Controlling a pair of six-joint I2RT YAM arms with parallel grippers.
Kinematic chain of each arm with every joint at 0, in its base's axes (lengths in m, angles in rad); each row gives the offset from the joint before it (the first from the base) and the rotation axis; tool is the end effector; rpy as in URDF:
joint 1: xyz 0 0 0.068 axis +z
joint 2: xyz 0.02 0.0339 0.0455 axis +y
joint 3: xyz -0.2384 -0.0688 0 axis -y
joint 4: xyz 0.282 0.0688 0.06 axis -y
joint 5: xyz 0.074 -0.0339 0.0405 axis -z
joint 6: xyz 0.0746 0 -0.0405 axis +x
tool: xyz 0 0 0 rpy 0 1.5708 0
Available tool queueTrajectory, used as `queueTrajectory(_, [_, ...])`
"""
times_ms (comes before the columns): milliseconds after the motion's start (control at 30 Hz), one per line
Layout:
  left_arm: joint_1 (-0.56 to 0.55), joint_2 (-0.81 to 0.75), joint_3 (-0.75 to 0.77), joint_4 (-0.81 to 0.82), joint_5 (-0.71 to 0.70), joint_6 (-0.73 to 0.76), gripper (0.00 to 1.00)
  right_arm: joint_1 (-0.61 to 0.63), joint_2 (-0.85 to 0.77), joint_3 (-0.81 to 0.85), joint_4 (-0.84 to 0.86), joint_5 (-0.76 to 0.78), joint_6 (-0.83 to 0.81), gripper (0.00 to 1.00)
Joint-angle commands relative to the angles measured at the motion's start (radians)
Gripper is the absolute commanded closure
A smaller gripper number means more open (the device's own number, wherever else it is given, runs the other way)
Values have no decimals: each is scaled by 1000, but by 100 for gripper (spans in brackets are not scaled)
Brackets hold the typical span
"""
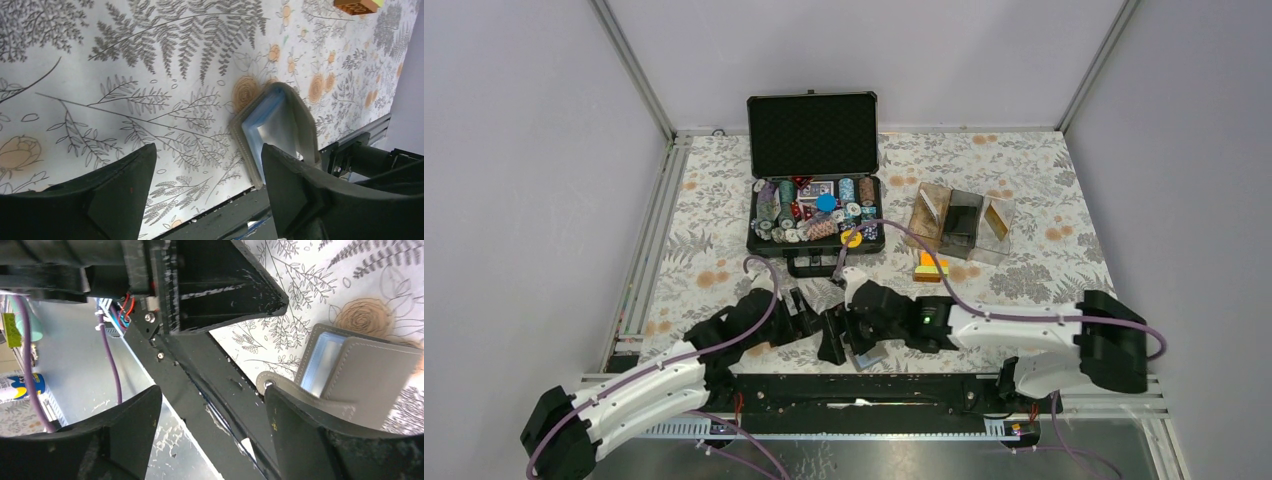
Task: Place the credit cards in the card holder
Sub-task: Close the card holder at the center of the board, then pick up the card holder from the center of the board.
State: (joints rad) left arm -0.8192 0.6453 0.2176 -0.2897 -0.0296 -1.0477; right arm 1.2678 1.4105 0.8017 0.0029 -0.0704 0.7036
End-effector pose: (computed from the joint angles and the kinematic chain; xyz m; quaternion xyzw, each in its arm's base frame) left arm 0.1539 -0.1614 0.0968 -0.1099 0.9036 -0.3246 0.2571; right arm 0.1053 0.3543 0.1523 -0.2621 0.8458 0.4038 0.2301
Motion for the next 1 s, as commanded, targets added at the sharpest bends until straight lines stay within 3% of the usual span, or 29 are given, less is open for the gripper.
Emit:
queueTrajectory(0, [5, 21, 81, 52, 7, 62, 18, -3, -160, 48, -127, 64, -95, 15])
queueTrajectory(133, [5, 43, 99, 64, 13, 73, 16, -57, -274, 45, -228, 176, -112, 13])
queueTrajectory(233, [5, 54, 100, 95, 25, 71, 16, -178, -322, -24, -249, 164, -92, 25])
queueTrajectory(333, [5, 72, 104, 126, 70, 72, 15, -249, -328, -99, -247, 150, -95, 29])
queueTrajectory(467, [5, 110, 111, 138, 92, 74, 13, -263, -273, -151, -213, 125, -99, 30])
queueTrajectory(600, [4, 134, 103, 177, 118, 63, 13, -262, -207, -202, -90, 2, -92, 31])
queueTrajectory(700, [3, 145, 101, 195, 125, 61, 11, -262, -170, -229, -15, -82, -75, 26])
queueTrajectory(800, [2, 162, 95, 228, 145, 59, 8, -261, -149, -251, 61, -98, -63, 23])
queueTrajectory(967, [-4, 221, 88, 276, 168, 58, 7, -257, -87, -249, 50, -74, -75, 23])
